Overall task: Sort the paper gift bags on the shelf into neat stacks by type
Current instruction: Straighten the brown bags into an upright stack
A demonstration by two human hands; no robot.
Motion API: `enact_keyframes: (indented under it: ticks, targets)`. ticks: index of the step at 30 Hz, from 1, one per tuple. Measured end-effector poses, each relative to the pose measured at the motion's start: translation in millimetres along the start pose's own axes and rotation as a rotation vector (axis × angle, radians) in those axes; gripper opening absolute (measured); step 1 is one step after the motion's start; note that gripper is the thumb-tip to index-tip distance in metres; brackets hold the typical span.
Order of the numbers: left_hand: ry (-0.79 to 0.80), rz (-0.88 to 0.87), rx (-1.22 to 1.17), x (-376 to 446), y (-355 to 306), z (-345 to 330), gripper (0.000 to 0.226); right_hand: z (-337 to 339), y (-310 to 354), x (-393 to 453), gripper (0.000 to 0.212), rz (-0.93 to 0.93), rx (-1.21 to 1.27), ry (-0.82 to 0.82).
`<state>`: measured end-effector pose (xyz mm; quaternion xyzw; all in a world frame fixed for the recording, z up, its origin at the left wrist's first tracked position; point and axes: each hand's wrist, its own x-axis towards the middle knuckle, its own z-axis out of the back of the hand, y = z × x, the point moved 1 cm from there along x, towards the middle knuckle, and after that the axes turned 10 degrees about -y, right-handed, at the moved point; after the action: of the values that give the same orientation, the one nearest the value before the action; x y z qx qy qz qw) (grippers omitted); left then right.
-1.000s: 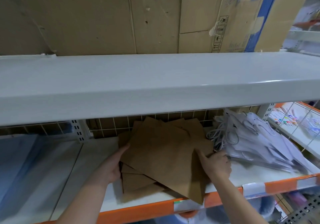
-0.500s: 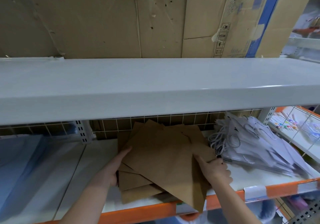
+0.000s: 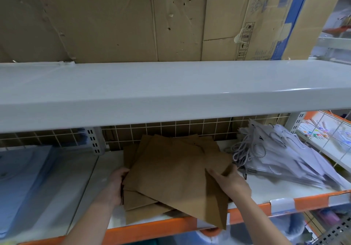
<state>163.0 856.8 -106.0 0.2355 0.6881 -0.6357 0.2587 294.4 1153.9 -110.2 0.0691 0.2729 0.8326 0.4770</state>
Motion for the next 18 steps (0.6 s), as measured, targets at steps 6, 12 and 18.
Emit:
enact_keyframes:
  ticks: [6,12,18]
  targets:
    - [-0.004,-0.109,-0.002,1,-2,10,0.028,-3,23,1,0.080,0.237,-0.064,-0.029]
    - [0.204,-0.071,0.251,-4,-1,5,0.076,-15,23,4,0.091,0.128,0.042,-0.022]
    - [0.170,-0.050,0.286,1,-1,-1,0.066,-11,12,14,0.106,-0.033,0.208,0.098]
